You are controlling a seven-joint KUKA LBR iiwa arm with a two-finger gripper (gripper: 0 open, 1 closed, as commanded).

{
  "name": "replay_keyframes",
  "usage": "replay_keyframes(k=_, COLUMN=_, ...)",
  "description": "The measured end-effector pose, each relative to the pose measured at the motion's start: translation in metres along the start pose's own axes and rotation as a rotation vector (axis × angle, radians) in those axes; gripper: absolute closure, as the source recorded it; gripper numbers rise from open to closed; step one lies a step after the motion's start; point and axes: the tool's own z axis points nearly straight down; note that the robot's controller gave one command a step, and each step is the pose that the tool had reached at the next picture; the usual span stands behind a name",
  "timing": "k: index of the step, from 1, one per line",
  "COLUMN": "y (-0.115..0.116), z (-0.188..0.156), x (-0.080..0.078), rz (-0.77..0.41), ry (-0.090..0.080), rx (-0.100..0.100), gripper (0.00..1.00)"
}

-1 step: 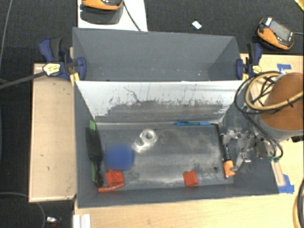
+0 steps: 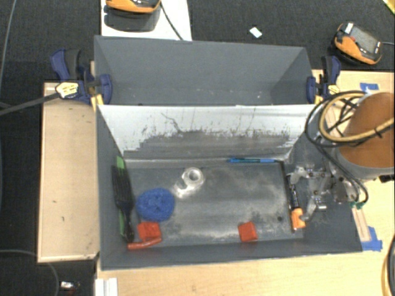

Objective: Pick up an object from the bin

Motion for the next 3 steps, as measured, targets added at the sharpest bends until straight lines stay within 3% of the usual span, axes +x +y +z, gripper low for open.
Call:
replay_keyframes(k=1, y=-0.011, z=0.044, x=-0.017, rz=-0.326, ry=-0.003, rx=0.001, gripper=0.00)
replay_keyframes(k=2, y=-0.013, z=0.038, x=-0.025, rz=-0.527, ry=-0.002, rx=0.000, gripper=0.00)
replay_keyframes(k=3, y=-0.010, z=0.035, x=-0.014, rz=-0.889, ry=-0.001, rx=0.000, gripper=0.00)
